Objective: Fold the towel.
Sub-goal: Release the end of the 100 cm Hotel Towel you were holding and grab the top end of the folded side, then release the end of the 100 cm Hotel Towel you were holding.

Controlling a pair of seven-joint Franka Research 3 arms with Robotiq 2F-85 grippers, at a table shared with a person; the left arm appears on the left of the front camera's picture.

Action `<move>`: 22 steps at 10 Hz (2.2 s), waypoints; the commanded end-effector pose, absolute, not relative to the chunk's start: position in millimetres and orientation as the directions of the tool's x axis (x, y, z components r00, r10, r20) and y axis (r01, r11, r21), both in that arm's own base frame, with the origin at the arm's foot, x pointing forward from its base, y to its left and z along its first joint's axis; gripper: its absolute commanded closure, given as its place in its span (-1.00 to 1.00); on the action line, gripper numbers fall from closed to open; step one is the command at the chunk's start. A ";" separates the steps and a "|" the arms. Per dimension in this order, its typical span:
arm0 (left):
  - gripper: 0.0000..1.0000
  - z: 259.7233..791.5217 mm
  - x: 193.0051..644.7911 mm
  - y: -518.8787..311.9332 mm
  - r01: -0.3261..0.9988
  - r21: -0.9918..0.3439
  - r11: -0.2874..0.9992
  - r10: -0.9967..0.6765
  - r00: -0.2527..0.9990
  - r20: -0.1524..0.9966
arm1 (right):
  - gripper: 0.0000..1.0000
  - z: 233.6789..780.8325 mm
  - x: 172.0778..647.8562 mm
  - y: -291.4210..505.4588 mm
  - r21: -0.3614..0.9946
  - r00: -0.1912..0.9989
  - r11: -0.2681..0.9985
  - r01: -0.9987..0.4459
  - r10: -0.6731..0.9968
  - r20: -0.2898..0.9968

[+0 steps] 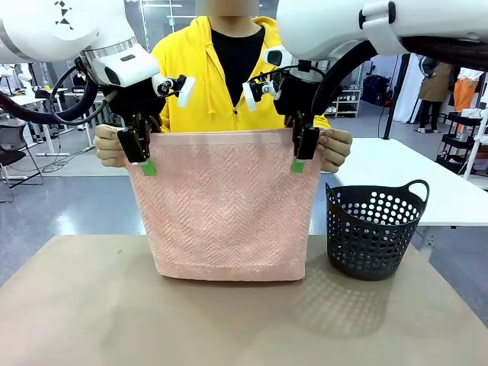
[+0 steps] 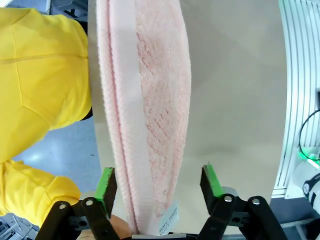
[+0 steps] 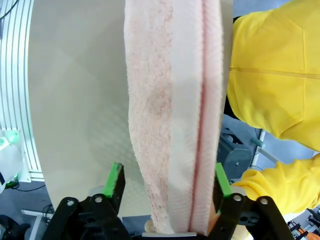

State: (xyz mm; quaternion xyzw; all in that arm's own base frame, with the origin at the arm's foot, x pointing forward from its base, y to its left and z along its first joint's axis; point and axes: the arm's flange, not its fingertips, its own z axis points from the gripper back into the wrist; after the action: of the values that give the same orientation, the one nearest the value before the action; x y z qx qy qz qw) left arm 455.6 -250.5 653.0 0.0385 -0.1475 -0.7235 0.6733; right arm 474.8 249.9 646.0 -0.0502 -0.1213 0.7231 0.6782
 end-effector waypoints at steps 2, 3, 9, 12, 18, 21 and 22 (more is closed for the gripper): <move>1.00 648.7 452.1 -244.1 0.968 0.242 -0.071 -0.985 -0.106 0.137 | 0.31 644.3 470.3 248.6 -0.246 -0.052 -0.032 -0.969 0.996 0.074; 1.00 648.1 450.9 -243.8 0.968 0.241 -0.071 -0.985 -0.106 0.137 | 1.00 644.2 469.7 249.0 -0.246 -0.051 -0.031 -0.969 0.996 0.074; 1.00 647.8 446.7 -242.8 0.968 0.240 -0.067 -0.986 -0.101 0.130 | 1.00 642.5 467.0 250.1 -0.243 -0.044 -0.027 -0.970 0.997 0.067; 1.00 642.5 441.0 -236.0 0.969 0.242 -0.051 -0.986 -0.087 0.140 | 1.00 644.6 472.7 251.5 -0.238 -0.075 -0.051 -0.970 0.993 0.089; 1.00 648.7 453.6 -249.2 0.967 0.248 -0.052 -0.987 -0.087 0.135 | 1.00 644.6 472.7 251.5 -0.238 -0.075 -0.051 -0.970 0.993 0.089; 1.00 648.7 453.6 -249.2 0.967 0.248 -0.052 -0.987 -0.087 0.135 | 1.00 644.6 472.7 251.5 -0.238 -0.075 -0.051 -0.970 0.993 0.089; 1.00 648.7 453.6 -249.2 0.967 0.248 -0.052 -0.987 -0.087 0.135 | 1.00 644.6 472.7 251.5 -0.238 -0.075 -0.051 -0.970 0.993 0.089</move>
State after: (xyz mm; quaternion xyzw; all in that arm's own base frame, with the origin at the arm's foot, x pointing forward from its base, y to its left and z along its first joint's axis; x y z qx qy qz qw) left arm 452.3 -250.2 646.0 0.0348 -0.1358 -0.7252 0.6741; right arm 472.4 253.4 643.8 -0.0484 -0.1183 0.7227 0.6793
